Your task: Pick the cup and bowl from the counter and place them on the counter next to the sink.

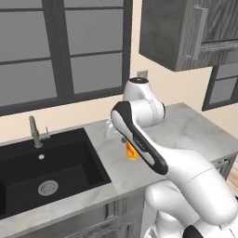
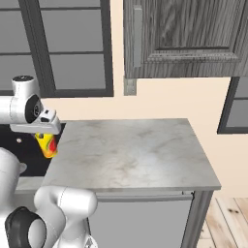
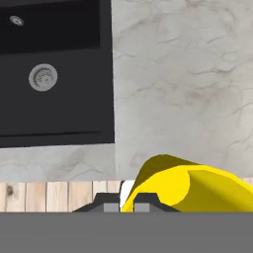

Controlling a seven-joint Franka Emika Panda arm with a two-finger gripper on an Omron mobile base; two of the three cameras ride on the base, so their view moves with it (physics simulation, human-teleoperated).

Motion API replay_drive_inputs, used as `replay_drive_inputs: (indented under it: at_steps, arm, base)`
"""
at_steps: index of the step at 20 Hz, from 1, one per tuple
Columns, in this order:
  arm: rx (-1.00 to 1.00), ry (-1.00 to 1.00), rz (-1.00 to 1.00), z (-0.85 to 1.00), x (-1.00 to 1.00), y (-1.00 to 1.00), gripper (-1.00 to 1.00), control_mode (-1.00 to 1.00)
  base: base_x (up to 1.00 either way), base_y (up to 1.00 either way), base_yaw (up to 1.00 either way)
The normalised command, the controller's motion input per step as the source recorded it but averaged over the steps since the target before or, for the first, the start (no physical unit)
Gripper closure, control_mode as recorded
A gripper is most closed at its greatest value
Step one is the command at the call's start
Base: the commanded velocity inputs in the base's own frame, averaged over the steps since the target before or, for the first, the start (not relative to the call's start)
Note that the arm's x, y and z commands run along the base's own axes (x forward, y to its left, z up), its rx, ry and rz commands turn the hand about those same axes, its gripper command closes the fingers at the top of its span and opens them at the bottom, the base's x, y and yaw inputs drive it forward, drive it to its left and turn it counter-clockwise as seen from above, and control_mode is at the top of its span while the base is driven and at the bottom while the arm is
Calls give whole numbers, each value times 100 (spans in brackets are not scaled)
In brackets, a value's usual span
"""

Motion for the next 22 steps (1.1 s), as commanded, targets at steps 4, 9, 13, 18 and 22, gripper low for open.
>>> replay_drive_inputs:
  at_steps: [4,9,13,18,22]
  arm:
    - [0,1,13,-16,11,-1,100,-100]
    - [0,0,4,-34,3,0,100,-100]
    - [0,0,2,-27,7,0,100,-100]
    - [0,0,0,-14,13,0,100,-100]
    - [0,0,1,-18,13,0,100,-100]
  base:
    - [0,0,0]
    - [0,0,0]
    - [0,0,0]
    - [0,0,0]
    - [0,0,0]
